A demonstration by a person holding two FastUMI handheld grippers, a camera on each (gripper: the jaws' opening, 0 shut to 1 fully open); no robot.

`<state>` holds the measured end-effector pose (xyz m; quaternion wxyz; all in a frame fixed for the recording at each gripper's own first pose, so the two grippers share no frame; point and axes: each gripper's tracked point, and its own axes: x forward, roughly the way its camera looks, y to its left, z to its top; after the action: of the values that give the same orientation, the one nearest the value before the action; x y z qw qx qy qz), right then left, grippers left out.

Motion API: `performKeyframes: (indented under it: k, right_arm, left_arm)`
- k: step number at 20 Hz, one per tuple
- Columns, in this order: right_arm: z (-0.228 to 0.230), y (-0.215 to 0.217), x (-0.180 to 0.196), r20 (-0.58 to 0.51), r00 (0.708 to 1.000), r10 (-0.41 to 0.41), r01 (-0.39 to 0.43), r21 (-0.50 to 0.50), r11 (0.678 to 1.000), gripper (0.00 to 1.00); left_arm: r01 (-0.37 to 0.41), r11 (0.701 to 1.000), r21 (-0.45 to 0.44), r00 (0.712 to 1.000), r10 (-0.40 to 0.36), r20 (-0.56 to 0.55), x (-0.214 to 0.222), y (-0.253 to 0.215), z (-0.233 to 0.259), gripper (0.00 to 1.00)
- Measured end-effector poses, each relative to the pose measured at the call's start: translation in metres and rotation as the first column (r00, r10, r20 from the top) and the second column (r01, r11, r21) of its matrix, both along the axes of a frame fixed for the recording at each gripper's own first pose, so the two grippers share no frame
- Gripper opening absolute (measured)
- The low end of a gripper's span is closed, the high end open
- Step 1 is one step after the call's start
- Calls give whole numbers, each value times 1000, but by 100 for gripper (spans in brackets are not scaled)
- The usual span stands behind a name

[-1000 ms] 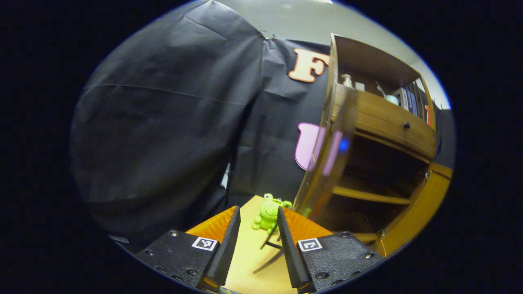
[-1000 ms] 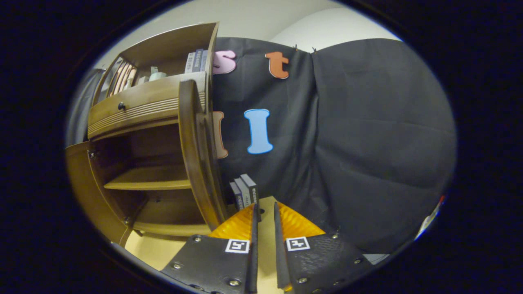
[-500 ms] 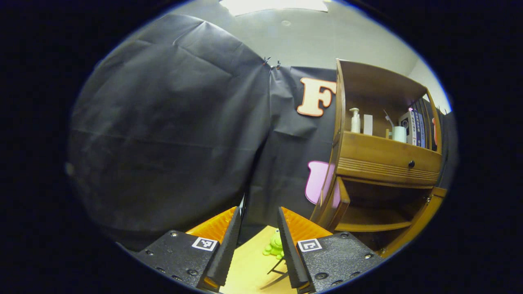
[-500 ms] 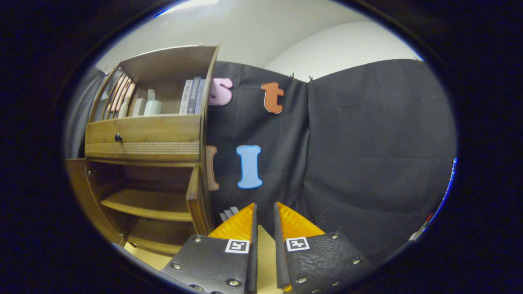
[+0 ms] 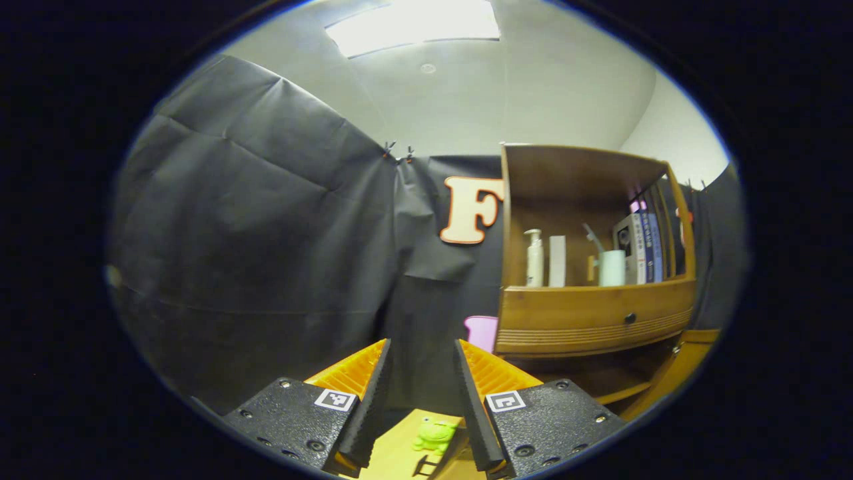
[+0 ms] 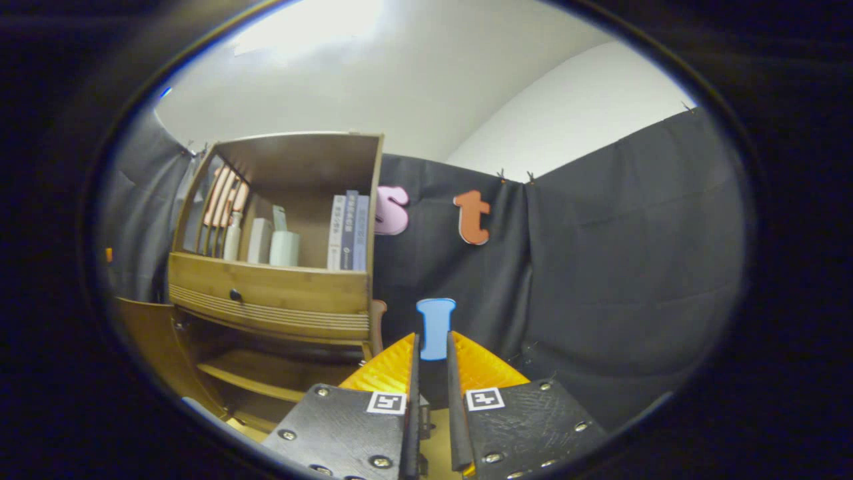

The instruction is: Open the right door of the double-door shoe cabinet with the right hand, and open the left door with the left hand.

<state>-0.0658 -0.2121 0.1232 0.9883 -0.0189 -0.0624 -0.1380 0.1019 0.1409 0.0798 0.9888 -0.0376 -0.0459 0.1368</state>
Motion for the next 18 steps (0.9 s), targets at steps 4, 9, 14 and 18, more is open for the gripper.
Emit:
performKeyframes:
  k: [4,9,14,18]
  right_arm:
    - [8,56,10,18,991,136,-136,9,991,18]
    - [-23,114,23,-21,963,267,-266,51,963,18]
    - [-67,137,30,-98,944,316,-308,91,947,18]
    - [-92,135,26,-150,937,315,-298,124,946,18]
  left_arm:
    - [128,992,7,992,-128,-9,22,-53,4,50]
    - [289,957,-15,956,-290,-42,42,-125,-15,50]
    - [339,941,-22,935,-339,-100,53,-164,-50,50]
    - [357,933,-41,923,-359,-139,49,-182,-81,50]
